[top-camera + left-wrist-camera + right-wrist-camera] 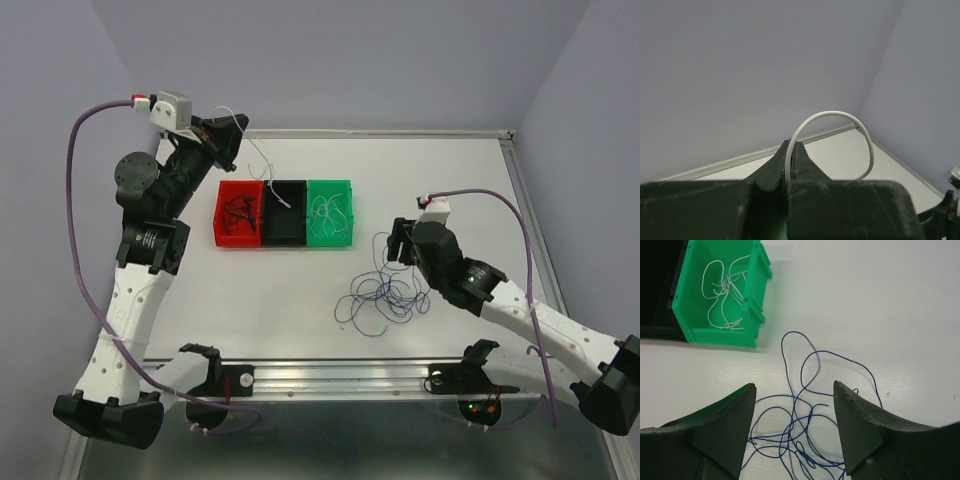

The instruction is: Untangle the cables

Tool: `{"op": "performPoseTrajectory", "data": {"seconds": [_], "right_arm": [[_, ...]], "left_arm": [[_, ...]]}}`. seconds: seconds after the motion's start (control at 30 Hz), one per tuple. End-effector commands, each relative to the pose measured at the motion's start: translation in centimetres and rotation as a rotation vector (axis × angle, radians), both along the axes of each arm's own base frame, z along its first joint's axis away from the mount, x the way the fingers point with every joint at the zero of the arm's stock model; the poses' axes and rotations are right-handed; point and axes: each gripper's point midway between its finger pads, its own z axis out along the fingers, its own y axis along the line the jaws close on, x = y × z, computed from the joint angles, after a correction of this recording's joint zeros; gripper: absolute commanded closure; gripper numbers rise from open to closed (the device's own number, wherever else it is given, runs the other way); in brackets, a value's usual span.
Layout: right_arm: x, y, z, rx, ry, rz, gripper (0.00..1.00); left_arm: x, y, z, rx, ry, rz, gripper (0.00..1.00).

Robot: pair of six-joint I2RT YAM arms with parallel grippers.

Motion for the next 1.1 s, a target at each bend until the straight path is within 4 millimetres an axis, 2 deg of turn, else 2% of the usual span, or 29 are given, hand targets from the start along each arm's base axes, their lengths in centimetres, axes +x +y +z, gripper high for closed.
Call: {"op": "performPoseTrajectory", "data": {"seconds": [0.0,0.13,0.3,0.43,0.63,0.73,0.83,0.9,0.93,1.03,1.07], "right_arm": [[0.9,2.8,5.3,0.106,-0.118,0.115,0.28],[0.9,3.5,5.7,0.121,-0.139,0.150,0.21],[1.3,3.1,6.2,0.123,-0.167,0.122,0.17],[1.1,3.1,6.6,0.135,-0.184,0.126,0.17],[0.8,1.5,7.3,0.159,-0.219,0.065,0.17],[0.2,0.6,7.9,0.180,-0.243,0.047,0.17],[-0.5,-0.4,8.5,0.209,-0.275,0.028,0.17],[-1.0,-0.9,9.0,0.226,-0.294,0.028,0.17],[-1.2,-1.1,9.1,0.230,-0.300,0.028,0.17],[-1.8,-1.7,9.5,0.249,-0.323,0.026,0.17],[-2.0,-1.9,9.7,0.253,-0.333,0.030,0.17]], "left_arm": [[-2.7,-2.1,1.9,0.013,-0.078,-0.116,1.00],[-2.6,-3.9,1.2,0.012,-0.053,-0.166,1.00],[-2.1,-8.0,0.1,0.020,-0.019,-0.242,1.00],[-1.1,-9.3,0.3,0.024,-0.018,-0.239,1.00],[0.8,-11.1,-0.7,0.014,0.025,-0.275,1.00],[2.0,-11.9,-2.1,0.013,0.055,-0.275,1.00],[4.0,-12.9,-4.9,0.028,0.104,-0.274,1.00],[4.9,-13.3,-6.0,0.037,0.126,-0.271,1.00],[5.7,-13.8,-7.3,0.052,0.151,-0.273,1.00],[7.1,-14.3,-9.8,0.077,0.195,-0.263,1.00],[7.9,-14.8,-11.5,0.099,0.217,-0.263,1.00]]}}
